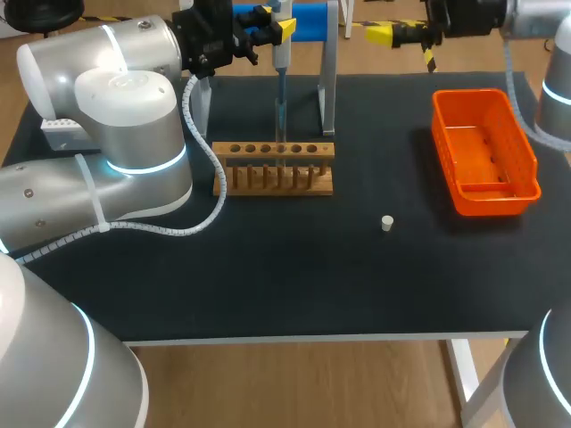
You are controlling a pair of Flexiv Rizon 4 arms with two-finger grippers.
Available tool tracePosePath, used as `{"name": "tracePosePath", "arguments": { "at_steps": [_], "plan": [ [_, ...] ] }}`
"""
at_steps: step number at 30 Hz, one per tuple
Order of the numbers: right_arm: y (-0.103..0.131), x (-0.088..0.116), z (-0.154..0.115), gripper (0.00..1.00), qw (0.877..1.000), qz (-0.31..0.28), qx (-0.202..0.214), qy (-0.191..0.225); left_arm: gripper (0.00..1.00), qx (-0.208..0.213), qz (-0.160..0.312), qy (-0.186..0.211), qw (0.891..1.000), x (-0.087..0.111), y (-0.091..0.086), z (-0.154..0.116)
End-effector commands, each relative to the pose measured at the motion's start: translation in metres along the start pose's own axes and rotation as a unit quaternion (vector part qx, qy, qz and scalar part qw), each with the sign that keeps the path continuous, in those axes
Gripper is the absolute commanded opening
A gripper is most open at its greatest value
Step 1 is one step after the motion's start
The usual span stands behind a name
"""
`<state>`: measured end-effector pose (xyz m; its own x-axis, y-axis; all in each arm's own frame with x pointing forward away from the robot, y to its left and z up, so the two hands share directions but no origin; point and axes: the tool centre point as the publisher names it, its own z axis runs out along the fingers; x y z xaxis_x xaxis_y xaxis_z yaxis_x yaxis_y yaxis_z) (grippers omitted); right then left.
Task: Invert the test tube, pick up the pipette, mount the tip to pipette, aspirate from beaker and dispense into the tube, eject the tip, return the pipette, and cap with the stopper.
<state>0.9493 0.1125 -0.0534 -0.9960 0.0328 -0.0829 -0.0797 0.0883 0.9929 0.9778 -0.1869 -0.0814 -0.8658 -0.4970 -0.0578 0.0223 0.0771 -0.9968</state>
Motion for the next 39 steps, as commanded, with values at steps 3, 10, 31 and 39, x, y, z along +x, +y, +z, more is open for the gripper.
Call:
{"name": "tracePosePath", "arguments": {
  "at_steps": [3,10,31,39],
  "plan": [
    [0.015,-0.013,0.016,1.0,0.999,0.004,-0.008,0.031,0.0,0.004,0.0,-0.002,1.0,0.001,0.002,0.002],
    [0.033,-0.019,0.032,0.53,0.999,0.011,-0.025,0.044,0.0,0.004,0.0,-0.002,1.0,0.001,0.002,0.002],
    [0.059,-0.03,0.065,0.0,0.997,0.04,-0.025,0.061,0.0,0.004,0.0,-0.002,1.0,0.001,0.002,0.002],
    [0.063,-0.033,0.084,0.0,0.996,0.047,-0.018,0.074,0.0,0.004,0.0,-0.002,1.0,0.001,0.002,0.002]
  ]
}}
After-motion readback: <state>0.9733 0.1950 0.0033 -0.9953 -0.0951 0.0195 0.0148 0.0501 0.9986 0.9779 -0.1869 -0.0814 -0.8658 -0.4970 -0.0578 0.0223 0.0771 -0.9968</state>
